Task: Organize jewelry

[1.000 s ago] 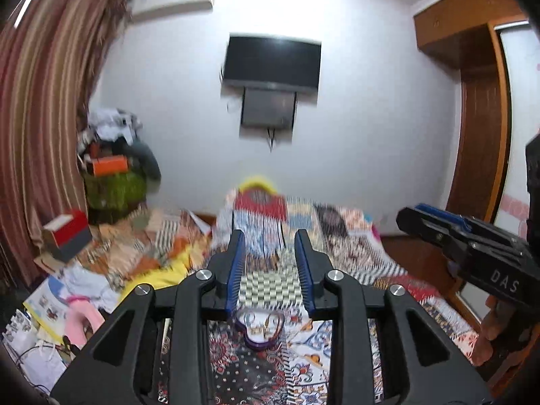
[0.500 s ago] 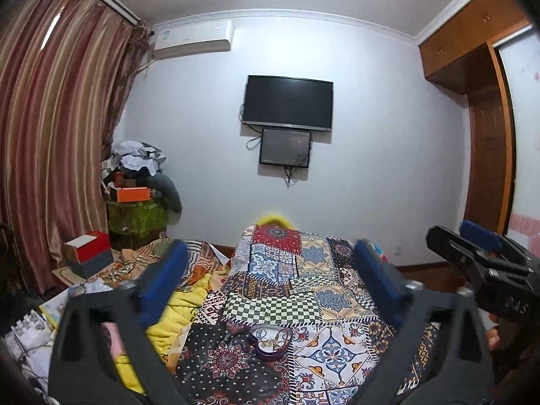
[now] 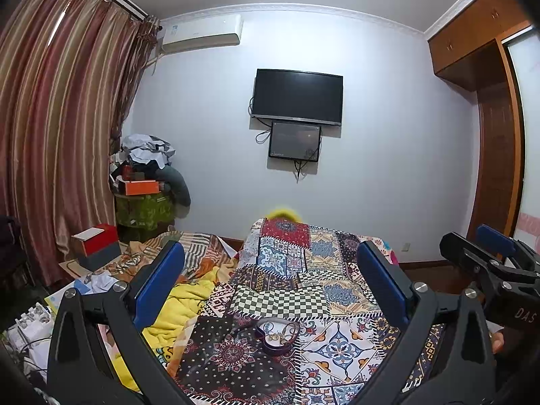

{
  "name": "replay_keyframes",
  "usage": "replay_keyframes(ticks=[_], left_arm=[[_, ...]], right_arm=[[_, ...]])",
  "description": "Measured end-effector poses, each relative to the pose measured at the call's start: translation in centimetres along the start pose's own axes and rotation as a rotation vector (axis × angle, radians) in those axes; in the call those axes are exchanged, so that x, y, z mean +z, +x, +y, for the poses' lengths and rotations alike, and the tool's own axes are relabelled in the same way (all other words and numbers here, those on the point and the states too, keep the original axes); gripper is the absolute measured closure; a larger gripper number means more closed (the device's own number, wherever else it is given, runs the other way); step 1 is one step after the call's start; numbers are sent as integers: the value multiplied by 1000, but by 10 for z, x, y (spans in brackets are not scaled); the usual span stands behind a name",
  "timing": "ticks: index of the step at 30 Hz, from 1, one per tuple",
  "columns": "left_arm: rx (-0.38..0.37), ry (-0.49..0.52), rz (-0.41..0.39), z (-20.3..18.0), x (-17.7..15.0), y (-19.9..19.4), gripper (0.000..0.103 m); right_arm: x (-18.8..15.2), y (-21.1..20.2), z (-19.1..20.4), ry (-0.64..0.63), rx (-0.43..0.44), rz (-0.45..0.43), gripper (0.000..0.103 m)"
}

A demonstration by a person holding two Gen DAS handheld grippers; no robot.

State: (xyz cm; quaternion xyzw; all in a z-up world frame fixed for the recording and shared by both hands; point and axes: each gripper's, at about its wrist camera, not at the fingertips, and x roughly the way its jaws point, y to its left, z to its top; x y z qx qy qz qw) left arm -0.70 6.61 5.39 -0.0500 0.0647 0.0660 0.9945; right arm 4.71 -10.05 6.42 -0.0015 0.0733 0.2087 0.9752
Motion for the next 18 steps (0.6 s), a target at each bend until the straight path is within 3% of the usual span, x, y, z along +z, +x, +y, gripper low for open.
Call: replay_keyframes(ticks=[18], left_arm=[[5, 21, 23, -4, -4, 5, 1]], right_arm=[[-2, 0, -2, -10, -4, 35, 0]])
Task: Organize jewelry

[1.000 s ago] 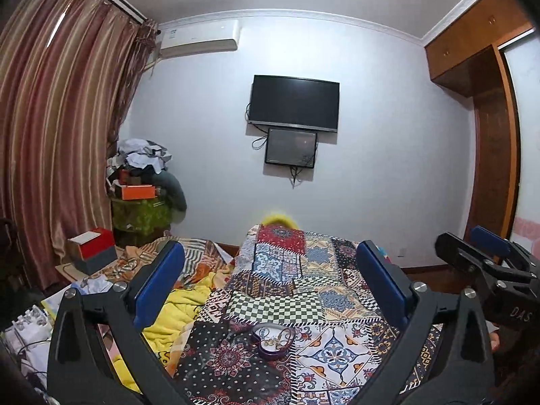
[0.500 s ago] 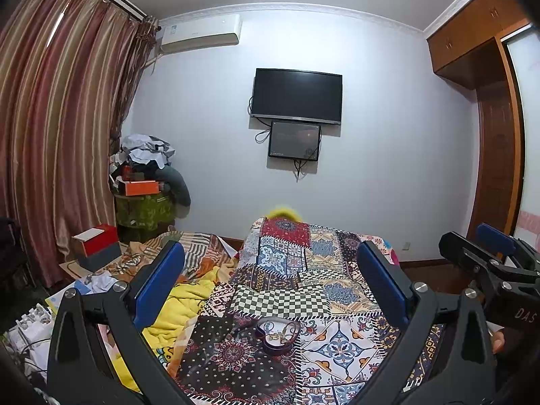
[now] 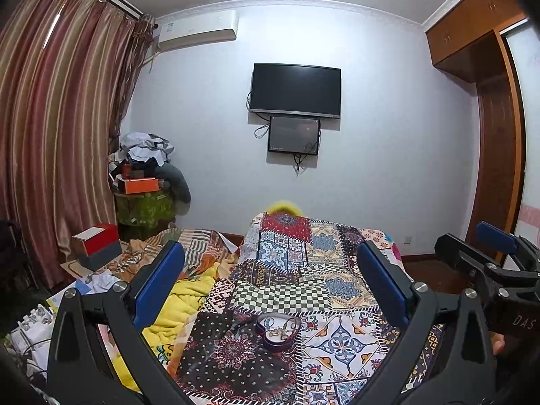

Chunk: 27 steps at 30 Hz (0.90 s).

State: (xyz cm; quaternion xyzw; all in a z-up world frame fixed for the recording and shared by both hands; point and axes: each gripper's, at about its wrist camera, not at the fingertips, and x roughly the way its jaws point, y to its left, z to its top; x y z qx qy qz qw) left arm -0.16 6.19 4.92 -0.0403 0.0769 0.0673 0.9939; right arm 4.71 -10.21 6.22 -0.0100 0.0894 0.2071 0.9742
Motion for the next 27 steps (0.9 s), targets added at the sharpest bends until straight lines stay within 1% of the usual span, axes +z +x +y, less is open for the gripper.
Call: replay_keyframes(ticks=[27], left_arm=[[-24, -14, 36, 1, -6, 12, 1]], right_arm=[[-1, 9, -5, 3, 10, 40, 0]])
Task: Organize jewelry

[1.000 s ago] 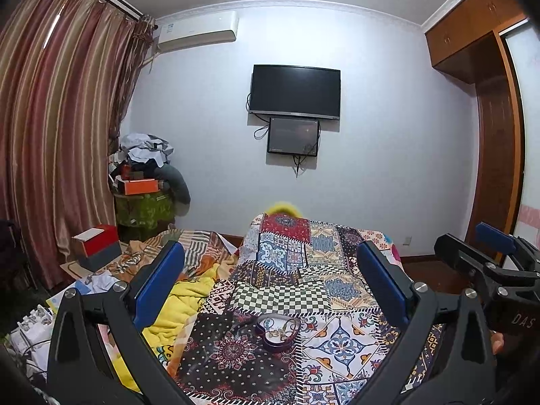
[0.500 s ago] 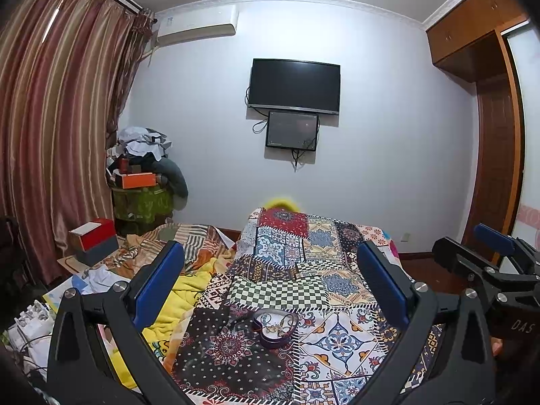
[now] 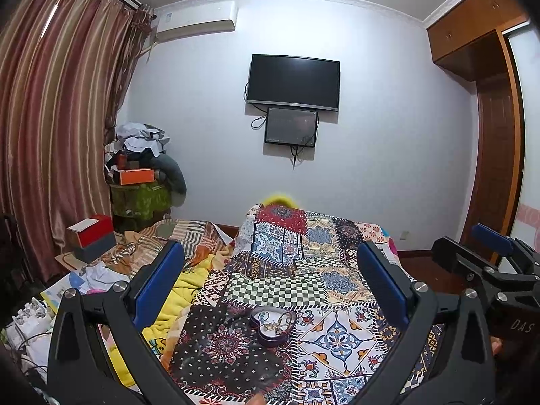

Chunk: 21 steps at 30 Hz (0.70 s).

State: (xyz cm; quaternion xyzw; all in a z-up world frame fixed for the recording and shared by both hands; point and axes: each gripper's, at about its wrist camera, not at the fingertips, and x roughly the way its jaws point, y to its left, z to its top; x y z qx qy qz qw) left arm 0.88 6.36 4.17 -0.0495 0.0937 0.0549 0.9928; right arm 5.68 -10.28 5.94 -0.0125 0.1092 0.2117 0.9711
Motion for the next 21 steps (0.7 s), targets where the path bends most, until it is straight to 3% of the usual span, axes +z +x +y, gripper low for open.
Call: replay_keyframes(ticks=[21], left_arm=[[-12, -6, 10, -1, -1, 5, 1]], right_arm=[[-3, 2, -4, 14, 0, 10, 0]])
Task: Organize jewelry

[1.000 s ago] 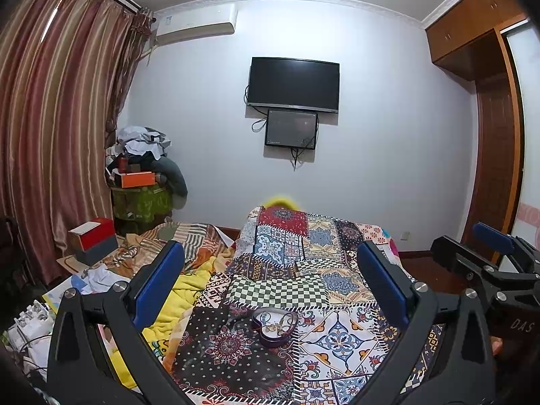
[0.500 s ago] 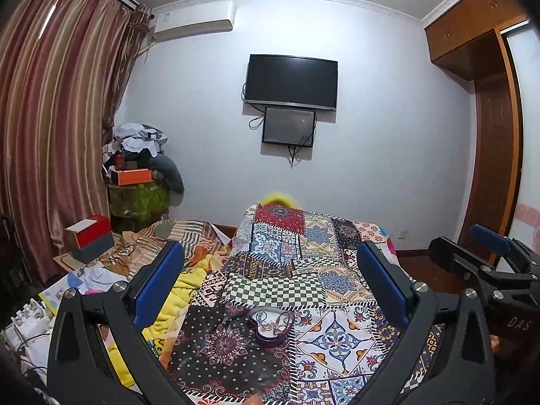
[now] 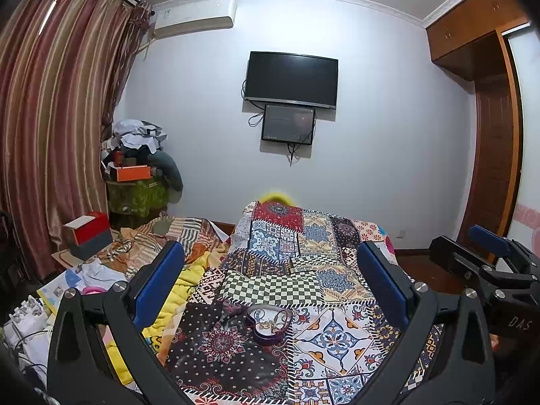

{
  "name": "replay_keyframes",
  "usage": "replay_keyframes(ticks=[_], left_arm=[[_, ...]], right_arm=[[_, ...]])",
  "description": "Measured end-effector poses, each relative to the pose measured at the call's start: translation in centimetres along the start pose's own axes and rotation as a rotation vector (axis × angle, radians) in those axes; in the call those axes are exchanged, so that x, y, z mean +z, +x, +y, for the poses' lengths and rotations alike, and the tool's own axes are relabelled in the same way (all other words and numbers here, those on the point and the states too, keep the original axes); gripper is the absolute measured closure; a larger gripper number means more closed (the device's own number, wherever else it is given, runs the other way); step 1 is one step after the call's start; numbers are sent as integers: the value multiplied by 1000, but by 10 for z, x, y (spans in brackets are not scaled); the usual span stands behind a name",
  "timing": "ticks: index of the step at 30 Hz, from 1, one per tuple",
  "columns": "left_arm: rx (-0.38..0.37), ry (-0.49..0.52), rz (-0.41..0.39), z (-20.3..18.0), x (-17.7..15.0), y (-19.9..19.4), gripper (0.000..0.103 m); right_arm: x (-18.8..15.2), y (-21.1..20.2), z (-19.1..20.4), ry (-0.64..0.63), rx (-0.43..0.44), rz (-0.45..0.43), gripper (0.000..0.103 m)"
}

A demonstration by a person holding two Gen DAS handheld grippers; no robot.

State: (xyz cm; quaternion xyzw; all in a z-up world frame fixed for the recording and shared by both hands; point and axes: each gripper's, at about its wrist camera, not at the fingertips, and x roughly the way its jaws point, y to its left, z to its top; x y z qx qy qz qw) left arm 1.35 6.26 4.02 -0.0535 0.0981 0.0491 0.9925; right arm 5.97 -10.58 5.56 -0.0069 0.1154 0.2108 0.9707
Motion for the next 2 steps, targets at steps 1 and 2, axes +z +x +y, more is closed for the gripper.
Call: replay_keyframes(ticks=[1, 2], left_arm=[[0, 0, 1, 0, 0, 0, 1], [2, 1, 0, 0, 0, 0, 1]], right_arm=[[0, 0, 0, 0, -1, 1, 0], [0, 0, 0, 0, -1, 2, 0]])
